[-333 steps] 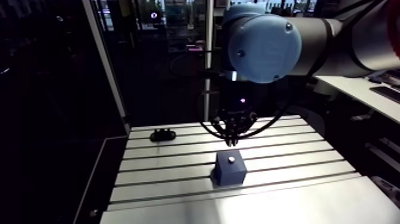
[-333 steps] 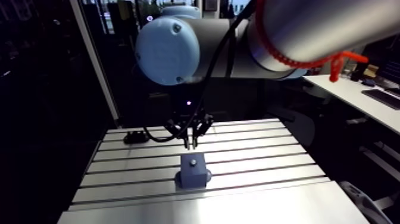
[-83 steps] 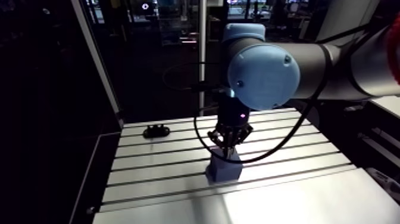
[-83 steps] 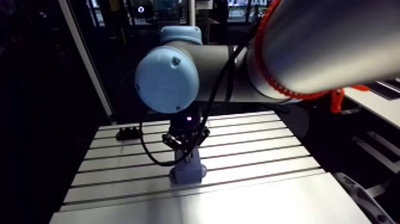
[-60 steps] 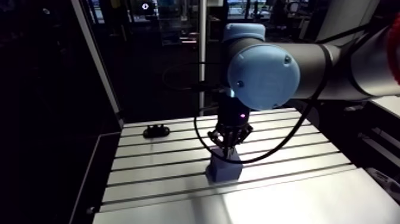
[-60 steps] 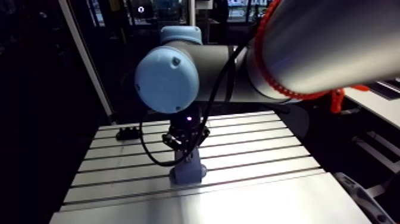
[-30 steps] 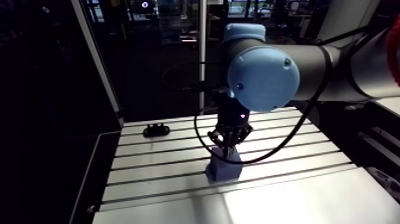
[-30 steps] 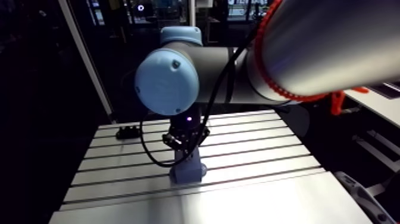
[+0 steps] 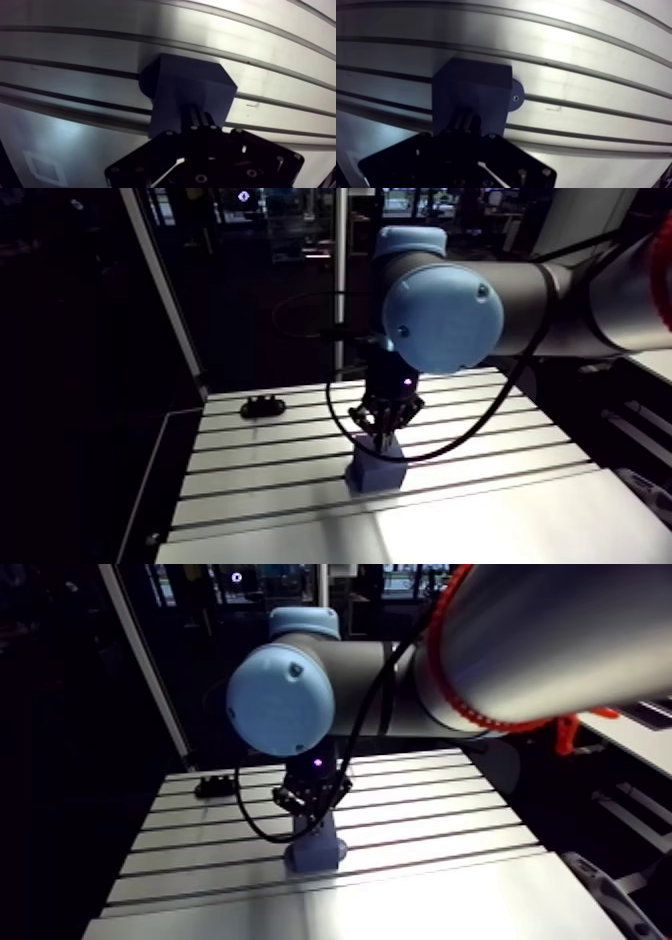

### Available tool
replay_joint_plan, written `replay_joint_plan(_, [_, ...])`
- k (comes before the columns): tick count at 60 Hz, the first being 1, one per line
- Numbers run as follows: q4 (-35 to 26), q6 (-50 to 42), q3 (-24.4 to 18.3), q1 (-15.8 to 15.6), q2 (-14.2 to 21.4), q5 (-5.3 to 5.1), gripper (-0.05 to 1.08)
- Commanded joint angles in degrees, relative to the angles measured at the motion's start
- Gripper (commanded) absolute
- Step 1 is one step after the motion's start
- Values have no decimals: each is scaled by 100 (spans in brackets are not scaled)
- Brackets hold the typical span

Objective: Pick up the M10 bolt and insert it into the hex recess until seated.

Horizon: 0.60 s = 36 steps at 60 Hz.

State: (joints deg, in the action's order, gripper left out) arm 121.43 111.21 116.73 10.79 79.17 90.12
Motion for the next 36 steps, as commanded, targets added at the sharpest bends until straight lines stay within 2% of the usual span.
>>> replay_joint_plan(1, [-44,10,-49,2,48,-8,108])
replay_joint_plan(29, [-159,2,-76,-32,101,-6,107])
replay_joint_plan(35, [-159,2,-75,-40,110,-9,97])
replay_joint_plan(36, [-159,-6,-83,-34,119,0,90])
